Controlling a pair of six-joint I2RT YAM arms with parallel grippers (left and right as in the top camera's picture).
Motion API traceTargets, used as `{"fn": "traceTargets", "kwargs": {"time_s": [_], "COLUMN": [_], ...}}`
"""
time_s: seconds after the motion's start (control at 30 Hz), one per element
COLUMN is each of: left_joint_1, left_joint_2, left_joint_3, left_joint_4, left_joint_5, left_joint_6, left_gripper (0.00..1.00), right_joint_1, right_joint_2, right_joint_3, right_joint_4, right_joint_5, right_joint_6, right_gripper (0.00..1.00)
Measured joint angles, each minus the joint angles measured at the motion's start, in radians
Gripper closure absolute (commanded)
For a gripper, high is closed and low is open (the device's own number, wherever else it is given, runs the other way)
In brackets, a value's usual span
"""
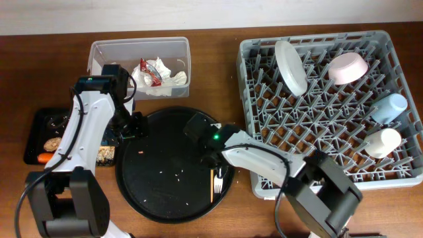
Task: Sort waste into correct bins and load items into the dishwasher rack
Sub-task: 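Grasp the wooden chopstick on the round tray with the right gripper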
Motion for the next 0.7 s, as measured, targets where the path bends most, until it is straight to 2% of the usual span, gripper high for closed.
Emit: {"fn": "traceTargets", "kwargs": {"time_s": [0.37,0.7], "left_joint_1": [0.0,0.0], "left_joint_2": [0.0,0.0], "left_joint_3": [0.0,0.0], "left_joint_4": [0.0,0.0], "left_joint_5": [0.0,0.0], "left_joint_6": [0.0,0.0], "left_gripper": [0.21,0.21], "right_joint_1": [0.0,0.007], "right_joint_2": [0.016,0.016], "right_joint_3": [-0.001,0.0], "right_joint_4": [0.027,0.033], "right_joint_5": [-0.012,-0.024], "right_joint_6": [0.0,-0.096], "right_gripper": [0.44,0.43]}}
